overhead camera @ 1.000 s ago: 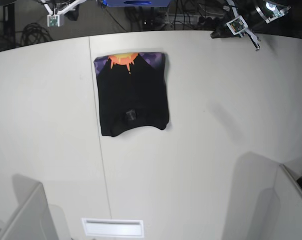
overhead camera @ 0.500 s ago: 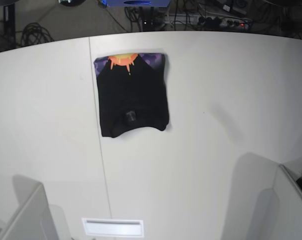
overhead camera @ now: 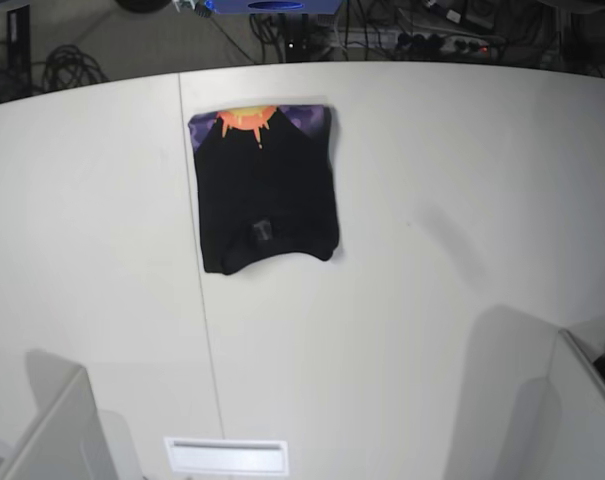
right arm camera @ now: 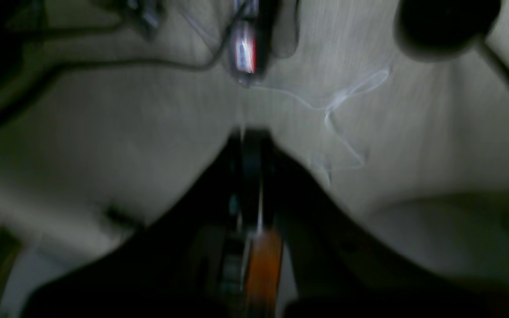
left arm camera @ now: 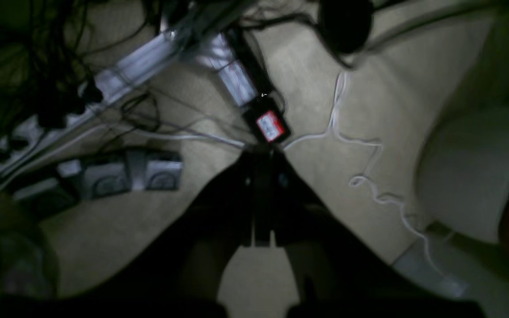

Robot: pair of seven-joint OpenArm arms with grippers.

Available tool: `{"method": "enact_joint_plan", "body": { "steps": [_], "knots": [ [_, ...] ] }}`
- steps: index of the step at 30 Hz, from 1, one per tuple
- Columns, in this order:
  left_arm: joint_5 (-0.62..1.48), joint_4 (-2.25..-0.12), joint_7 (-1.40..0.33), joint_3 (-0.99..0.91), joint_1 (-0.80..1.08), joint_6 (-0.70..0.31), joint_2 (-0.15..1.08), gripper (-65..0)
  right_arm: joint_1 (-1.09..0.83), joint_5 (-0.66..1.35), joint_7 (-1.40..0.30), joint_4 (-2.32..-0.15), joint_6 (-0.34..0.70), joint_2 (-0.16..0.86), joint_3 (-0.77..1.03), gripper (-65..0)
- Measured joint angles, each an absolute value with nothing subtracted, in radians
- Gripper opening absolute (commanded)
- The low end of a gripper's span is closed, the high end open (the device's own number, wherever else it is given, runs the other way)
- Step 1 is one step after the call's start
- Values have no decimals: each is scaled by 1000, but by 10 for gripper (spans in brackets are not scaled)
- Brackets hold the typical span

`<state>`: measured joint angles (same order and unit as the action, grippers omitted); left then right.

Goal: Fold the T-shirt properly

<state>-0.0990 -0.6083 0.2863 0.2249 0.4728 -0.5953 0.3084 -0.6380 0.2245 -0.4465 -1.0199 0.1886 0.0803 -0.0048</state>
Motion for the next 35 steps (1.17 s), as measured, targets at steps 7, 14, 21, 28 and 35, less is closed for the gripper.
{"method": "enact_joint_plan", "body": {
  "steps": [7,14,21,28,35],
  "knots": [
    [-96,-226,300,220,241,-591,187,-650,-363,233,-135,-499,193,113,-7,-650],
    [-93,-117,400,212,159,-592,104,-650,-185,228,271,-128,191,125,-7,-650],
    [-93,-119,400,210,136,-591,98,-650,-172,228,277,-137,192,117,-7,-650],
    [-91,-121,407,210,120,-591,103,-650,-164,228,278,-138,191,120,-7,-650],
    [-96,-118,404,210,126,-543,102,-650,-159,228,278,-138,187,106,-6,-650]
  ]
}}
